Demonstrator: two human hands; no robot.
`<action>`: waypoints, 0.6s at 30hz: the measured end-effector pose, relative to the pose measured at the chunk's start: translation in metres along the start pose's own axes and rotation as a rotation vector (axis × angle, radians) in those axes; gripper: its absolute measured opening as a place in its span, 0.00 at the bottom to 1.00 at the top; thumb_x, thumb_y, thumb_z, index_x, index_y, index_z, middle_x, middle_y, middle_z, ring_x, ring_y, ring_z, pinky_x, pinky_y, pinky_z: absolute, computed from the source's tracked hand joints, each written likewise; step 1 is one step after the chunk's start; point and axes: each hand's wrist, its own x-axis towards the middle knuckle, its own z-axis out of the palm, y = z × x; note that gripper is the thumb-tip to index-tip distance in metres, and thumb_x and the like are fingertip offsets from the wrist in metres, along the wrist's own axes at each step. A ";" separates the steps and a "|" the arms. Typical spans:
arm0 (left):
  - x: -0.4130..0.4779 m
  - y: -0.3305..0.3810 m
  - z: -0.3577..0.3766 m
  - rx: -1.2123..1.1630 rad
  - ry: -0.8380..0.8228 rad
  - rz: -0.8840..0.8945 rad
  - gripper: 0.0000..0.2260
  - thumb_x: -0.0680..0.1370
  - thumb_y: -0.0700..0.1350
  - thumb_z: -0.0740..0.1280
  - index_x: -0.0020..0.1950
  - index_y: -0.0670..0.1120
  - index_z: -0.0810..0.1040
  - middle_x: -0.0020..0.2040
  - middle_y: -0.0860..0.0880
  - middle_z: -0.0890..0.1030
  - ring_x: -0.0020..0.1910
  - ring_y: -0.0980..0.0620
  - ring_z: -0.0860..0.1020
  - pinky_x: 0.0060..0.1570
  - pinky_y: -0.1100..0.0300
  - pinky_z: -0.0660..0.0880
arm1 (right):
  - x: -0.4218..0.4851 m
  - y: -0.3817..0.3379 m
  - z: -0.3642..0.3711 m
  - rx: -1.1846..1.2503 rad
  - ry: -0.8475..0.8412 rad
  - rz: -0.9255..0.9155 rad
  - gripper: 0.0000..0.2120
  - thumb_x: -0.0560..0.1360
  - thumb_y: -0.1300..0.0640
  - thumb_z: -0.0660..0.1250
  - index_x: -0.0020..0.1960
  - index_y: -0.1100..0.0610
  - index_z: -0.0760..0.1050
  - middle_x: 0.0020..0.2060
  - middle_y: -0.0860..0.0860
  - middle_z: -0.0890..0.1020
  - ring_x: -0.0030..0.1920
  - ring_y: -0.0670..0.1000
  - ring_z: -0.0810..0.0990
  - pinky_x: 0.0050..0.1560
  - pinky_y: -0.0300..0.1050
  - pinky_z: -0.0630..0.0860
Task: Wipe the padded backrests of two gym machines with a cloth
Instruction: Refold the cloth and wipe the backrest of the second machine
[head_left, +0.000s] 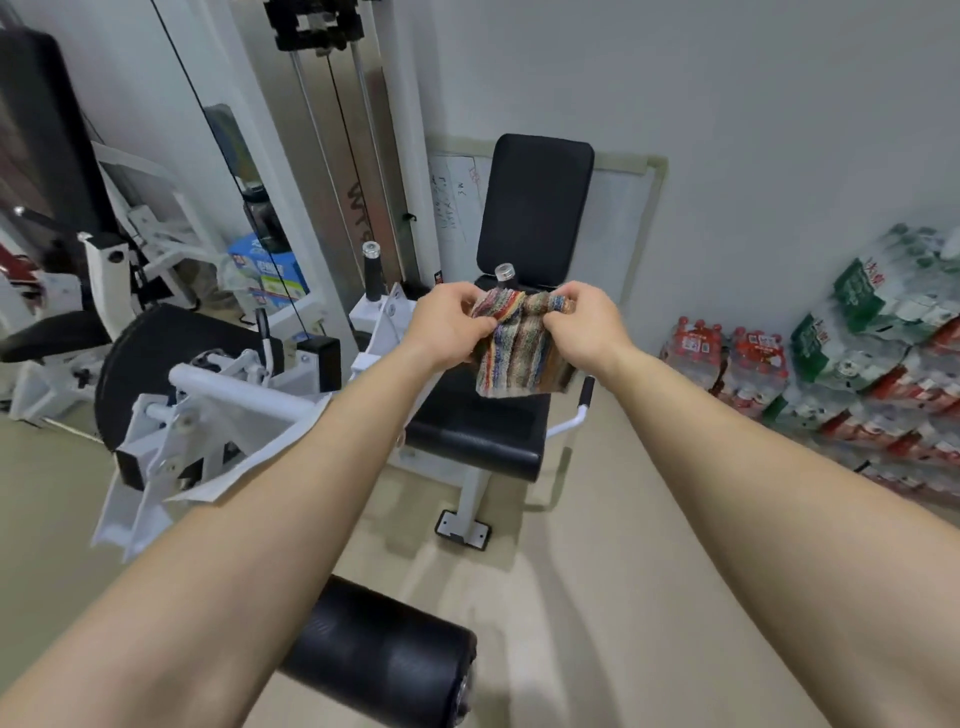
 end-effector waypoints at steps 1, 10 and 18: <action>-0.007 -0.009 -0.009 -0.006 -0.008 -0.010 0.05 0.79 0.41 0.70 0.54 0.47 0.80 0.51 0.44 0.84 0.49 0.44 0.84 0.42 0.45 0.84 | -0.011 -0.006 0.011 0.005 -0.019 0.008 0.08 0.78 0.61 0.60 0.54 0.53 0.75 0.53 0.52 0.80 0.54 0.53 0.77 0.51 0.45 0.71; -0.097 -0.080 -0.074 0.012 0.068 -0.042 0.07 0.77 0.44 0.71 0.53 0.52 0.79 0.48 0.47 0.84 0.49 0.45 0.83 0.52 0.43 0.82 | -0.098 -0.047 0.092 0.064 -0.140 0.008 0.10 0.81 0.60 0.59 0.61 0.56 0.71 0.53 0.53 0.78 0.56 0.54 0.77 0.60 0.50 0.73; -0.172 -0.136 -0.164 0.148 0.044 -0.011 0.04 0.77 0.43 0.71 0.49 0.50 0.78 0.43 0.51 0.81 0.48 0.47 0.80 0.49 0.53 0.78 | -0.163 -0.103 0.168 0.017 -0.216 -0.036 0.06 0.79 0.58 0.62 0.55 0.54 0.74 0.49 0.51 0.81 0.53 0.55 0.79 0.54 0.50 0.75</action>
